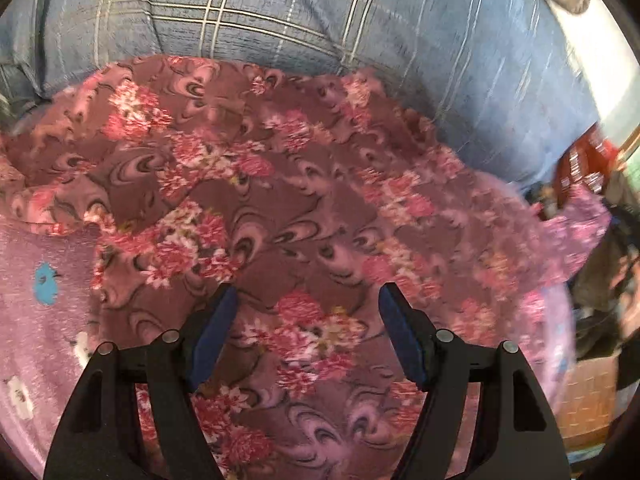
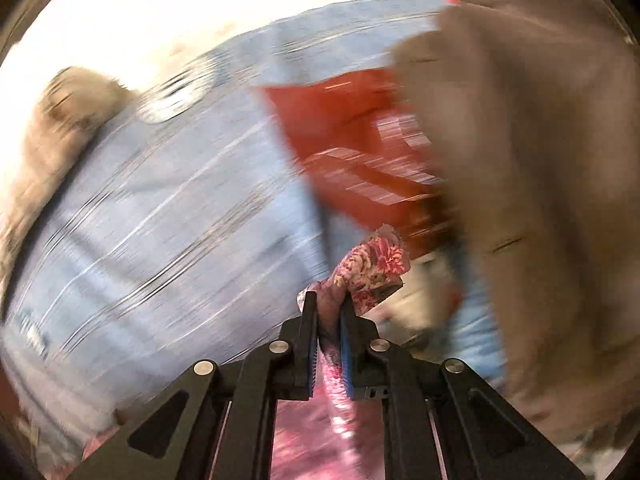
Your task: Fold small clothes
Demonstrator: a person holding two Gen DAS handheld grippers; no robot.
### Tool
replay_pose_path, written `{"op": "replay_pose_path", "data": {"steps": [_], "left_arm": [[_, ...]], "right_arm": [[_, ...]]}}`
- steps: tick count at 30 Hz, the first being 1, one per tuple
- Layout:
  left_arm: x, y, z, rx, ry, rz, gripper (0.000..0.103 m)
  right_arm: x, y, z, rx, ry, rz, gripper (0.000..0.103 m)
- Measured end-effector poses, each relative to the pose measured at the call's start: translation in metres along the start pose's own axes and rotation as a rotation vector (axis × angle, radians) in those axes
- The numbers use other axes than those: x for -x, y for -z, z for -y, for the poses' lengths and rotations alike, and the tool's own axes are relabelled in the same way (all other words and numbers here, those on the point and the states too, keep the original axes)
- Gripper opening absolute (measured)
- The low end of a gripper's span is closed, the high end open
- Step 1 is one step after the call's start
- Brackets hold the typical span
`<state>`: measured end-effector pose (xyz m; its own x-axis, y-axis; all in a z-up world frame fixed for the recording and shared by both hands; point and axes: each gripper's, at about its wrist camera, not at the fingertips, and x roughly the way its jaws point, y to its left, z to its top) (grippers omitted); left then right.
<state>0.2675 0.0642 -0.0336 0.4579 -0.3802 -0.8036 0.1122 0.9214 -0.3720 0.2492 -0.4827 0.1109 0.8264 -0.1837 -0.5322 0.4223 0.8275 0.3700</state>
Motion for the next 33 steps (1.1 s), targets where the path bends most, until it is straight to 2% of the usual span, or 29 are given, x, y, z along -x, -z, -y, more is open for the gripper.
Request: {"op": "replay_pose_path", "data": {"steps": [3, 5, 8, 14, 20, 22, 24, 26, 28, 30, 32, 33], "left_arm": [[0.001, -0.003, -0.011, 0.040, 0.032, -0.006, 0.073], [0.000, -0.004, -0.018, 0.059, 0.039, -0.018, 0.073], [0.005, -0.006, -0.026, 0.086, 0.064, -0.022, 0.073], [0.027, -0.012, -0.049, 0.134, 0.077, 0.028, 0.073], [0.050, -0.016, -0.088, 0.247, 0.102, 0.082, 0.073], [0.056, -0.017, -0.098, 0.274, 0.104, 0.097, 0.073], [0.060, -0.017, -0.106, 0.298, 0.107, 0.107, 0.073], [0.061, -0.017, -0.111, 0.318, 0.113, 0.108, 0.073], [0.058, -0.016, -0.113, 0.322, 0.115, 0.098, 0.073], [0.053, -0.015, -0.109, 0.314, 0.124, 0.077, 0.073], [0.047, -0.014, -0.100, 0.292, 0.156, 0.046, 0.073], [0.042, -0.013, -0.092, 0.274, 0.178, 0.024, 0.074]], "right_arm": [[0.001, 0.030, -0.051, 0.061, -0.105, -0.052, 0.009], [0.014, 0.043, -0.072, 0.098, -0.162, -0.091, 0.009], [0.001, 0.073, -0.126, 0.154, -0.249, -0.171, 0.009], [-0.006, 0.151, -0.229, 0.272, -0.400, -0.315, 0.009], [-0.007, 0.225, -0.322, 0.356, -0.551, -0.426, 0.010], [-0.005, 0.251, -0.340, 0.366, -0.587, -0.466, 0.011], [-0.008, 0.280, -0.353, 0.384, -0.603, -0.530, 0.020], [-0.020, 0.312, -0.359, 0.399, -0.590, -0.655, 0.023], [-0.022, 0.329, -0.355, 0.414, -0.565, -0.737, 0.023], [-0.013, 0.324, -0.343, 0.414, -0.576, -0.736, 0.023], [0.001, 0.304, -0.319, 0.387, -0.590, -0.687, 0.032], [0.007, 0.293, -0.304, 0.369, -0.585, -0.659, 0.042]]}}
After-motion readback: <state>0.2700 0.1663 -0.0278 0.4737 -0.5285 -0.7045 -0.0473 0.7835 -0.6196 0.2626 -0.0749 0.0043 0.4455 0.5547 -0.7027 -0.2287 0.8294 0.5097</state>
